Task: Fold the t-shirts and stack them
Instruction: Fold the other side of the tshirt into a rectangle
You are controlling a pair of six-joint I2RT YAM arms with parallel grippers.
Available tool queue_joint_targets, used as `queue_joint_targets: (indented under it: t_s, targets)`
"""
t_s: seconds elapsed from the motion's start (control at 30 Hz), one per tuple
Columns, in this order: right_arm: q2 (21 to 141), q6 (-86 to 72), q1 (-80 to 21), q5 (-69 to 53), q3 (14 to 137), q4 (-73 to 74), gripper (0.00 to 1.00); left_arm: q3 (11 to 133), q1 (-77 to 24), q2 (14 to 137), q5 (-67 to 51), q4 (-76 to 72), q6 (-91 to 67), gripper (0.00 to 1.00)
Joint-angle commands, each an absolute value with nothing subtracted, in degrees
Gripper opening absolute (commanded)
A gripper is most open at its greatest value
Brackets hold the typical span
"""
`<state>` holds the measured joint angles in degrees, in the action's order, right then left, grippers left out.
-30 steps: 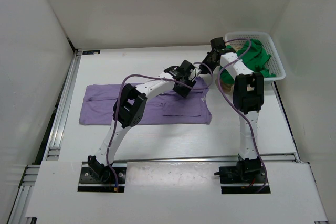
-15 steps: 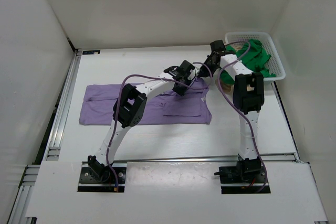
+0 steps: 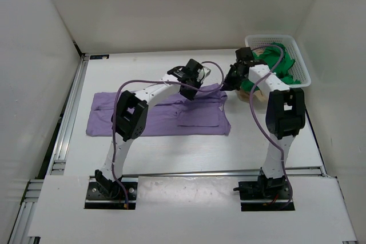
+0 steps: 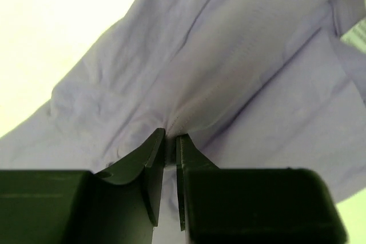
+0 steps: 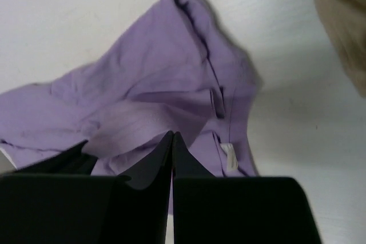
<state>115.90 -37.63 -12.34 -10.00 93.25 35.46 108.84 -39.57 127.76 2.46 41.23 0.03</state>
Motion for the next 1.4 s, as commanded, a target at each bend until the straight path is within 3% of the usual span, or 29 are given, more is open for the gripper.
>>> queue_joint_targets:
  t_s: [0.0, 0.27, 0.47, 0.73, 1.13, 1.37]
  targets:
    - [111.6, -35.1, -13.2, -9.9, 88.8, 35.2, 0.0, 107.1, -38.3, 123.8, -1.9, 43.9, 0.0, 0.25]
    - [110.3, -36.2, -13.2, -11.5, 86.3, 34.8, 0.0, 111.7, -34.6, 126.8, -3.8, 44.4, 0.0, 0.27]
    - [104.7, -36.2, -16.8, -12.6, 79.5, 34.8, 0.0, 105.8, -34.6, 123.5, -7.3, 45.5, 0.0, 0.28]
    - [102.3, -35.7, -18.6, -11.3, 74.9, 35.9, 0.0, 105.8, -34.6, 124.2, -8.4, 49.0, 0.0, 0.4]
    - [120.3, -33.5, -14.8, -8.9, 101.7, 40.1, 0.0, 119.0, -32.9, 132.7, -3.3, 47.3, 0.0, 0.45]
    - [126.6, -33.5, -13.7, -8.9, 107.8, 41.9, 0.0, 121.5, -32.9, 135.8, -1.1, 46.8, 0.0, 0.46]
